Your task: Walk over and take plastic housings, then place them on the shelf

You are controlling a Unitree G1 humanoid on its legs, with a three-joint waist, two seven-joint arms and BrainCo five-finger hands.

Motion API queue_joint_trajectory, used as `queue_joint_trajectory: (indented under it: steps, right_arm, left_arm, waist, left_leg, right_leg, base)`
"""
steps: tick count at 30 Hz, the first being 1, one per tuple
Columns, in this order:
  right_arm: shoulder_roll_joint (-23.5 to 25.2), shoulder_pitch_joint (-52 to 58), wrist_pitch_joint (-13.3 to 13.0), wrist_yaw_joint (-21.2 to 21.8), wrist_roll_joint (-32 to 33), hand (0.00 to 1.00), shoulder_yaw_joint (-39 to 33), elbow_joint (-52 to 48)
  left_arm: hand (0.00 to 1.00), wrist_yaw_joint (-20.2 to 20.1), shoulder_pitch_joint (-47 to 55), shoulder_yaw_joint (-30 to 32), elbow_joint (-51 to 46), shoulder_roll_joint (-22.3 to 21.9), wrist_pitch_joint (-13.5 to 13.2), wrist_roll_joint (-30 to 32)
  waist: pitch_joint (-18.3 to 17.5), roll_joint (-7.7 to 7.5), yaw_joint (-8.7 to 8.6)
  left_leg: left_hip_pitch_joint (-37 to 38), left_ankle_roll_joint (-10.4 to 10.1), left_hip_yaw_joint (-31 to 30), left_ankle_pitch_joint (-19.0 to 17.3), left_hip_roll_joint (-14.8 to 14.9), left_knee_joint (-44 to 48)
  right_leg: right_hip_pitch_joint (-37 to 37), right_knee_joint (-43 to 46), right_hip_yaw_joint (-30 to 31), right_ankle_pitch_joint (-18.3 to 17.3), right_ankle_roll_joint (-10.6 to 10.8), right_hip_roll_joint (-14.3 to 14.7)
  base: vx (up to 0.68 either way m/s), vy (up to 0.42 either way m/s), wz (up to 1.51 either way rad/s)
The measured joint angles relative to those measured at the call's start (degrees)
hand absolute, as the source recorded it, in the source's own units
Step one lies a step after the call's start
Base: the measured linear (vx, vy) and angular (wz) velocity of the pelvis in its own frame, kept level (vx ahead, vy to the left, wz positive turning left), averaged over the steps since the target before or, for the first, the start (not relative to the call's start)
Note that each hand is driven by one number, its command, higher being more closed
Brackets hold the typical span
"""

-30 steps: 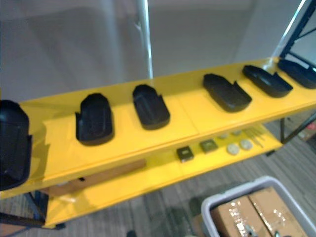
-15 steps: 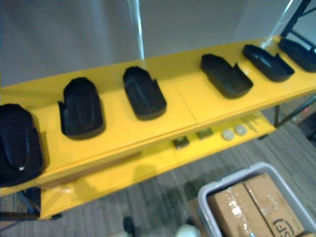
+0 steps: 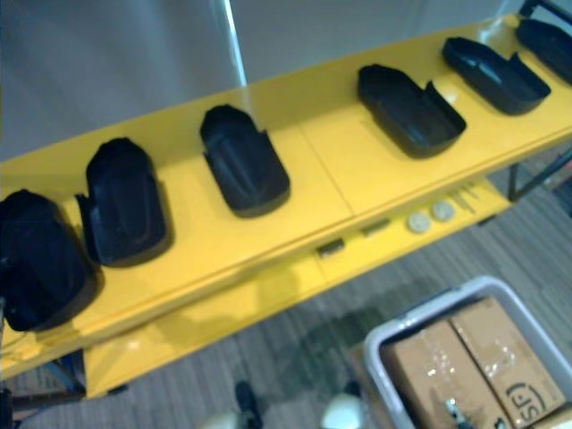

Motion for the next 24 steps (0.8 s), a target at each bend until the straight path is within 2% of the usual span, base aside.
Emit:
queue_joint_trajectory:
  steps: [2, 4, 5, 6, 7, 8, 9, 11, 13, 15, 16, 17, 18, 20, 23, 24]
  right_arm:
    - [0.0, 0.0, -0.4, 0.0, -0.1, 0.0, 0.0, 0.0]
    - [0.0, 0.0, -0.9, 0.0, -0.2, 0.0, 0.0, -0.1]
    - [0.0, 0.0, -1.3, 0.0, -0.3, 0.0, 0.0, -0.1]
    - [0.0, 0.1, -1.8, 0.0, -0.3, 0.0, 0.0, -0.2]
    - [0.1, 0.2, -2.7, 0.0, -0.9, 0.0, 0.0, -1.2]
    - [0.1, 0.4, -2.8, 0.1, -1.3, 0.0, 0.1, -2.1]
    - [0.1, 0.8, -3.3, 0.2, -2.4, 0.0, 0.8, -4.0]
    - [0.1, 1.1, -4.4, 0.3, -2.7, 0.0, 2.6, -6.3]
    - [-0.1, 1.2, -5.7, 0.7, -4.0, 0.0, 5.6, -9.3]
    - [-0.3, 1.2, -6.9, 1.2, -4.0, 0.0, 7.3, -10.3]
    - [-0.3, 1.2, -7.8, 1.5, -4.0, 0.0, 8.4, -11.3]
    - [-0.4, 1.1, -8.8, 1.8, -4.0, 0.0, 9.9, -12.3]
    - [-0.4, 1.1, -9.2, 2.0, -4.1, 0.0, 10.5, -13.1]
    - [-0.6, 0.2, -10.4, 2.1, -5.1, 0.0, 12.9, -17.2]
    - [-1.0, -0.8, -11.7, 2.3, -5.4, 0.0, 15.4, -21.9]
    - [-1.1, -1.2, -11.7, 2.5, -5.8, 0.0, 16.1, -24.3]
  left_arm:
    - [0.0, 2.5, 0.0, 1.7, 0.0, -0.3, 1.5, 0.0]
    - [0.0, 7.8, 0.0, 4.3, -0.2, -0.5, 3.8, -0.1]
    - [0.0, 9.3, 0.0, 4.6, -0.4, -0.5, 4.1, -0.2]
    - [0.0, 10.9, 0.0, 4.9, -0.9, -0.5, 4.3, -0.2]
    - [0.0, 14.8, -0.2, 6.8, -2.2, -0.4, 4.4, -0.5]
    - [0.0, 16.0, -0.4, 7.4, -3.0, -0.4, 4.4, -0.5]
    - [0.0, 19.0, -1.2, 8.6, -4.4, -0.1, 4.3, -0.9]
    - [0.0, 22.7, -2.2, 8.8, -6.6, 1.6, 3.1, -2.6]
    - [0.0, 26.3, -2.3, 8.8, -9.2, 4.1, 0.0, -3.6]
    - [0.0, 27.9, -2.8, 8.9, -10.4, 4.7, -3.5, -4.6]
    - [0.0, 28.3, -3.1, 8.8, -11.8, 4.7, -6.8, -5.2]
    - [0.0, 28.2, -3.4, 8.8, -13.9, 4.6, -9.8, -6.7]
    - [0.0, 28.1, -3.6, 8.7, -15.0, 4.6, -11.2, -7.5]
    - [0.0, 27.9, -3.7, 8.7, -18.0, 4.4, -15.9, -9.0]
    - [0.0, 25.9, -3.6, 8.7, -20.5, 3.7, -19.6, -13.3]
    - [0.0, 23.8, -3.6, 8.8, -22.7, 2.2, -21.7, -15.5]
  waist:
    - [0.0, 0.01, 0.02]
    - [0.1, 0.34, 0.12]
    - [0.2, 0.58, 0.16]
    - [0.2, 0.81, 0.22]
    - [0.2, 1.5, 0.35]
    - [0.1, 1.81, 0.48]
    - [0.0, 2.29, 0.53]
    - [-0.3, 2.64, 0.37]
    - [-1.3, 2.66, 0.65]
    - [-2.5, 2.63, 1.11]
    - [-3.5, 2.5, 1.47]
    - [-4.3, 2.15, 1.48]
    - [-4.5, 2.01, 1.4]
    - [-4.9, 1.52, 1.84]
    - [-6.1, 1.27, 1.95]
    - [-6.3, 1.16, 2.06]
  left_leg:
    - [0.0, 0.0, 0.0, 0.0, -0.1, 0.0]
    - [0.2, 0.0, -0.1, 0.3, -0.3, 0.0]
    - [0.3, 0.0, -0.2, 0.4, -0.2, 0.0]
    - [0.3, 0.1, -0.3, 0.4, -0.2, 0.0]
    - [0.3, 0.1, -0.4, 0.6, -0.2, 0.0]
    - [0.3, 0.1, -0.5, 0.7, -0.3, 0.0]
    - [0.3, 0.2, -0.9, 0.7, -0.3, -0.1]
    - [0.2, 0.1, -1.7, 0.8, -0.2, -0.3]
    - [0.2, 0.0, -1.8, 0.8, -0.1, -0.3]
    - [0.2, 0.0, -1.9, 0.9, -0.1, -0.1]
    - [0.3, 0.0, -2.0, 0.9, -0.1, 0.0]
    - [0.3, 0.0, -3.0, 0.9, -0.1, 0.0]
    - [0.3, 0.0, -3.4, 0.9, -0.1, 0.0]
    - [0.8, 0.0, -3.9, 0.9, 0.0, 0.0]
    - [0.5, -0.2, -4.6, 1.0, 0.0, 0.0]
    - [0.8, -0.2, -4.9, 1.1, 0.0, 0.0]
  right_leg:
    - [0.0, -0.1, 0.3, -0.3, 0.4, 0.0]
    - [0.2, -0.3, 0.7, -1.0, 1.6, -0.2]
    - [0.4, -0.3, 0.7, -1.1, 1.6, -0.2]
    - [0.4, -0.3, 0.7, -1.1, 1.7, -0.2]
    - [0.6, -0.4, 0.6, -1.0, 1.9, -0.2]
    - [0.7, -0.5, 0.6, -0.9, 2.0, -0.2]
    - [1.1, -0.7, 0.4, -0.8, 2.1, -0.1]
    - [1.9, -1.2, -0.7, -0.8, 2.2, -0.1]
    - [2.5, -1.8, -1.0, -0.4, 2.8, 0.1]
    - [2.8, -2.3, -1.1, -0.2, 2.9, 0.2]
    - [3.3, -2.7, -1.4, -0.1, 2.9, 0.3]
    - [4.0, -3.2, -2.2, -0.1, 2.8, 0.3]
    - [4.5, -3.5, -2.5, -0.1, 2.8, 0.4]
    - [5.7, -4.2, -2.8, 0.1, 2.6, 0.6]
    - [6.0, -4.4, -3.7, 0.1, 2.6, 0.7]
    - [6.7, -4.6, -4.1, 0.1, 2.6, 0.7]
  base:
    - [-0.07, 0.01, -0.05]
    - [-0.09, 0.003, -0.02]
    - [-0.06, -0.002, 0.02]
    - [-0.06, 0.005, 0.03]
    - [-0.06, 0.008, 0.03]
    - [-0.06, 0.013, 0.08]
    - [-0.03, 0.012, 0.15]
    - [-0.02, 0.003, 0.19]
    - [0.02, 0.0, 0.1]
    - [0.06, 0.005, 0.05]
    - [0.08, 0.002, 0.14]
    - [0.07, -0.003, 0.22]
    - [0.05, -0.007, 0.25]
    - [0.01, -0.002, 0.13]
    - [-0.01, 0.0, 0.13]
    - [-0.03, 0.006, 0.12]
